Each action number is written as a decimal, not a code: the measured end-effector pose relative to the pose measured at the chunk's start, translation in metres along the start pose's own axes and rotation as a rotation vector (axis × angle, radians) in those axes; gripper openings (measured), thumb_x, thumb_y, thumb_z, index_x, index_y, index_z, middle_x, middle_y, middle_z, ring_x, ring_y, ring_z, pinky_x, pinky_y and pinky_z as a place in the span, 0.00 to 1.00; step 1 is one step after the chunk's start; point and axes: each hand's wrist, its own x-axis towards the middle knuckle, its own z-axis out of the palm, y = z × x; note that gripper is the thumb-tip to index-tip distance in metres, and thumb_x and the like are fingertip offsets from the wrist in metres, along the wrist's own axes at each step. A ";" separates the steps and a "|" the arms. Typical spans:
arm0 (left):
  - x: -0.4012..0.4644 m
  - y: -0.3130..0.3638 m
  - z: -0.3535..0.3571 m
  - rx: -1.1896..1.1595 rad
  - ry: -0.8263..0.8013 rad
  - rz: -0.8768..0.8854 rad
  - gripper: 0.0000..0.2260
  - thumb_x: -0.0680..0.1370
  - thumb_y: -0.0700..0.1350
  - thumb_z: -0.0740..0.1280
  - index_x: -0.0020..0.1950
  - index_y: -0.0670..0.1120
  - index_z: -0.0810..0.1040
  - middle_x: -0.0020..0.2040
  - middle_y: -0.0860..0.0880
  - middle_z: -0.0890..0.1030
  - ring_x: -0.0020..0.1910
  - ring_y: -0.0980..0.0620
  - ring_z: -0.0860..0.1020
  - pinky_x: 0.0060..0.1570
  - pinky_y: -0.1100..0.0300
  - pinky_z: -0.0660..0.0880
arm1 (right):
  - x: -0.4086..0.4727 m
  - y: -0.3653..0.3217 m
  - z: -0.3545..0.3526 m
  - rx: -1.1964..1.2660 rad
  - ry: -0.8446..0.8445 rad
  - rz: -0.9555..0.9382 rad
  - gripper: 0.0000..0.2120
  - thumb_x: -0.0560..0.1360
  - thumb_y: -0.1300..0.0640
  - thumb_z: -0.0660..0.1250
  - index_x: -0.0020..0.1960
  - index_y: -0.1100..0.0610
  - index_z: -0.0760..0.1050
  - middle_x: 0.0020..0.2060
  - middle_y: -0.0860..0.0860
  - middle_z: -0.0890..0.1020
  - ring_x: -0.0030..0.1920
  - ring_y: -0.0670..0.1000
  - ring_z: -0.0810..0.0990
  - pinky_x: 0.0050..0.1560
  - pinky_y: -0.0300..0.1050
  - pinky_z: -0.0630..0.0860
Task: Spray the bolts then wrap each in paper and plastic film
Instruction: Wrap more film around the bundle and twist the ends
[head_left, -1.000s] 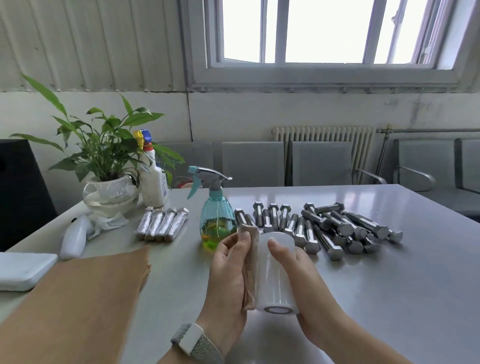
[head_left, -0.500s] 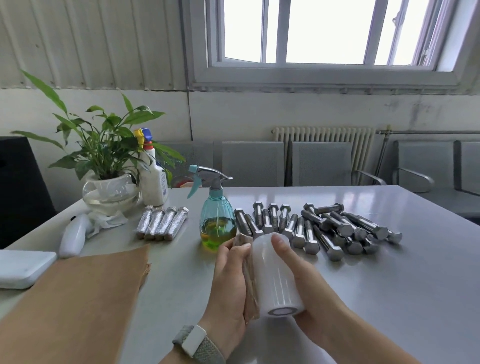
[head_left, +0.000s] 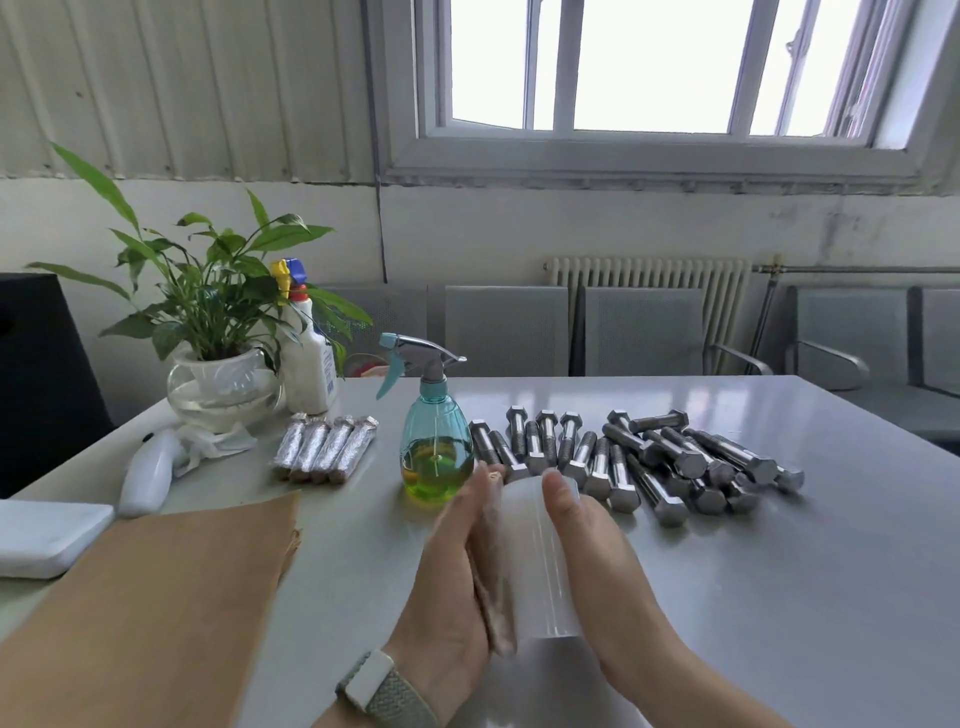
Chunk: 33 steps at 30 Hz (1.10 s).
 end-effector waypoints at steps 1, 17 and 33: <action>0.000 0.000 0.001 -0.027 -0.025 -0.014 0.21 0.71 0.58 0.70 0.55 0.44 0.83 0.53 0.38 0.83 0.51 0.40 0.83 0.45 0.47 0.80 | 0.001 0.000 -0.001 -0.008 0.004 -0.001 0.33 0.67 0.24 0.55 0.52 0.48 0.81 0.45 0.50 0.86 0.47 0.51 0.85 0.51 0.55 0.80; 0.012 0.006 -0.002 0.409 0.150 0.206 0.22 0.72 0.61 0.65 0.48 0.42 0.75 0.35 0.47 0.76 0.31 0.52 0.76 0.28 0.57 0.75 | 0.001 -0.009 -0.013 0.293 -0.198 0.154 0.25 0.68 0.37 0.74 0.52 0.58 0.81 0.41 0.56 0.85 0.40 0.52 0.84 0.36 0.44 0.79; 0.009 -0.009 0.004 0.072 0.022 -0.039 0.24 0.81 0.56 0.56 0.56 0.39 0.83 0.53 0.36 0.83 0.48 0.41 0.84 0.40 0.51 0.81 | 0.005 0.000 -0.007 -0.100 0.119 0.075 0.33 0.65 0.24 0.61 0.52 0.52 0.75 0.46 0.49 0.83 0.43 0.44 0.82 0.41 0.42 0.76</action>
